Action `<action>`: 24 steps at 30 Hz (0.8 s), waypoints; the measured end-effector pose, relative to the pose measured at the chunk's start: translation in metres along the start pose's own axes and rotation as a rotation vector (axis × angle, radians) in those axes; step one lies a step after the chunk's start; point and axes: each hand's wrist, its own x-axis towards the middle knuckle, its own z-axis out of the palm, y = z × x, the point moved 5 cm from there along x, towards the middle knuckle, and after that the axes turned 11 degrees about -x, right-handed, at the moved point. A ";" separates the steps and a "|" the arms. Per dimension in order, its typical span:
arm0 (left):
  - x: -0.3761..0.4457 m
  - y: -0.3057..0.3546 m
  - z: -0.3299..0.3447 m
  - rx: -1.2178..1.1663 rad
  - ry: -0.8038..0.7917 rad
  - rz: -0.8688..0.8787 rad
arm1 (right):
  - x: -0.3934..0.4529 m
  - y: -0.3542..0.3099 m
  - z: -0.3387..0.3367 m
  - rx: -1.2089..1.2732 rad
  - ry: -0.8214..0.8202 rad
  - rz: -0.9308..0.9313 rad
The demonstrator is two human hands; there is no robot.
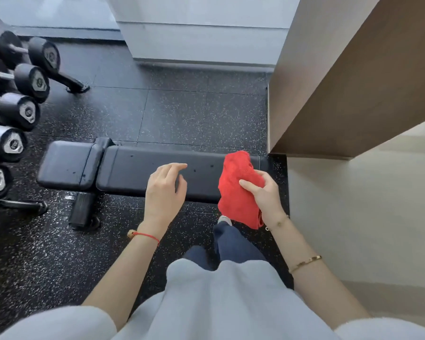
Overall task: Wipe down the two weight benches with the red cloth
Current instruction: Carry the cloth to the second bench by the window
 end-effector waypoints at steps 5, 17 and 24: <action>0.034 -0.050 0.070 0.011 -0.046 -0.036 | 0.077 0.035 0.015 -0.058 0.007 0.033; 0.032 -0.213 0.254 0.033 -0.151 0.020 | 0.242 0.185 0.105 -0.180 -0.018 -0.032; 0.034 -0.275 0.317 0.023 -0.053 0.168 | 0.282 0.224 0.124 -0.369 0.081 -0.292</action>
